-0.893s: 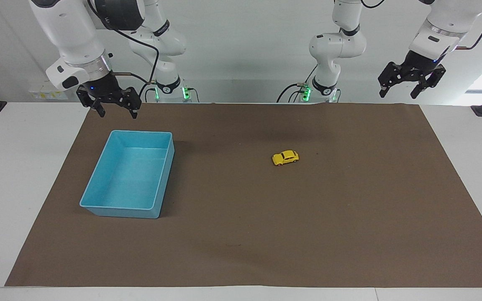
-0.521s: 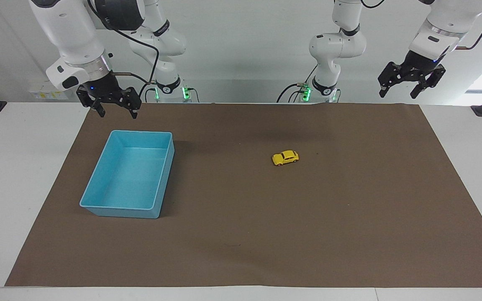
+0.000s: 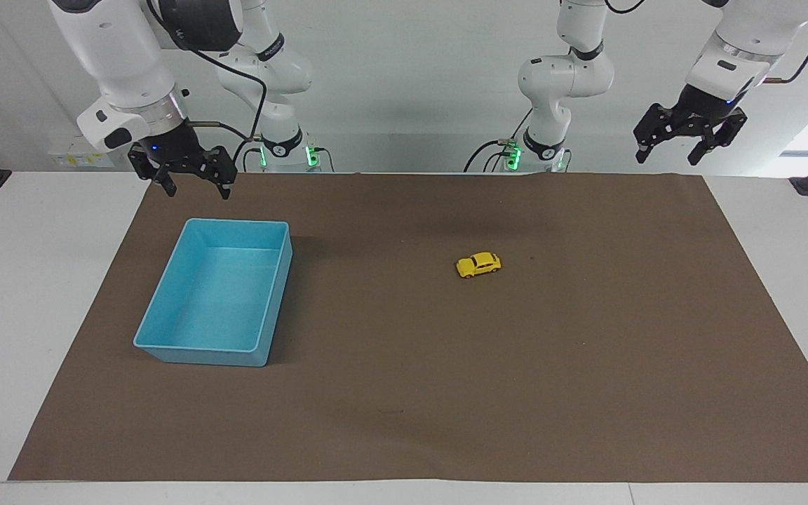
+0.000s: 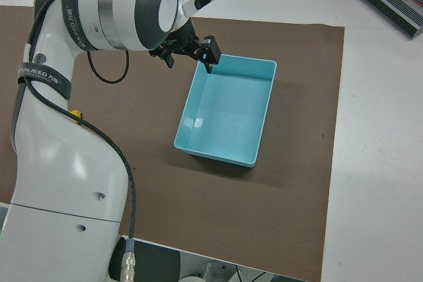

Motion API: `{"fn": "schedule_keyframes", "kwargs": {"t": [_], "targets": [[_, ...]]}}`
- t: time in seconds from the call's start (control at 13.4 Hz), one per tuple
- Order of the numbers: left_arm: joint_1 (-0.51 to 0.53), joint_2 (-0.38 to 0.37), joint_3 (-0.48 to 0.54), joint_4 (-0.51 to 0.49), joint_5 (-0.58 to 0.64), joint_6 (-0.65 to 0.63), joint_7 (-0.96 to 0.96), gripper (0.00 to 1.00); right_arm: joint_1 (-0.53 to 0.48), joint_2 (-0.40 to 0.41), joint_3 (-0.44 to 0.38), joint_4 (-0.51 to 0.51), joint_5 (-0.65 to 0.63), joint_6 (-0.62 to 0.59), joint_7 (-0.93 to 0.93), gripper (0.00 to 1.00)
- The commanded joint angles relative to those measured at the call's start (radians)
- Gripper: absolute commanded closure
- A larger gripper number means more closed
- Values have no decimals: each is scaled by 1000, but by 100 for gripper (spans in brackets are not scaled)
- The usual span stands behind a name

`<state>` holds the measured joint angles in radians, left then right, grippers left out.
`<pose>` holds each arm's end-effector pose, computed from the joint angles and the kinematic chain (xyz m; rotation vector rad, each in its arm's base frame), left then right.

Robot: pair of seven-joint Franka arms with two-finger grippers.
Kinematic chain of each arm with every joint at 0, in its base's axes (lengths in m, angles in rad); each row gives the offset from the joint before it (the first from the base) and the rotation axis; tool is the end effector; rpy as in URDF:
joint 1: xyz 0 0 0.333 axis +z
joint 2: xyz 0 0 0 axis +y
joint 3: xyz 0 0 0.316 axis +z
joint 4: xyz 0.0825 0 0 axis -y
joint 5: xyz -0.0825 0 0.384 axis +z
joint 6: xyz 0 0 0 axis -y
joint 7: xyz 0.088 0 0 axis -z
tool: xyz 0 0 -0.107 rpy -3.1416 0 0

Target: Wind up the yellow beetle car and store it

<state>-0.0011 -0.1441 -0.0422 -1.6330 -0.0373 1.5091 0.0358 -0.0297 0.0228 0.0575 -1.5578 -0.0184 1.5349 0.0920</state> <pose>0.5017 -0.0277 0.6660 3.1076 -0.1265 0.0310 0.5573 0.0131 0.6149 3.1194 -0.1005 -0.0695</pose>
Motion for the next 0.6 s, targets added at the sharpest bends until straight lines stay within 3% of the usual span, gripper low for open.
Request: {"fn": "schedule_keyframes", "kwargs": {"t": [0.0,0.52], "targets": [[19,-17,-11,-18,-6,-9,1,0,-12,-11,4,-4,17,-2,-20,0],[19,-17,-11,-30,-6,-7,0,0,-12,-11,2,-4,17,-2,-20,0]]}}
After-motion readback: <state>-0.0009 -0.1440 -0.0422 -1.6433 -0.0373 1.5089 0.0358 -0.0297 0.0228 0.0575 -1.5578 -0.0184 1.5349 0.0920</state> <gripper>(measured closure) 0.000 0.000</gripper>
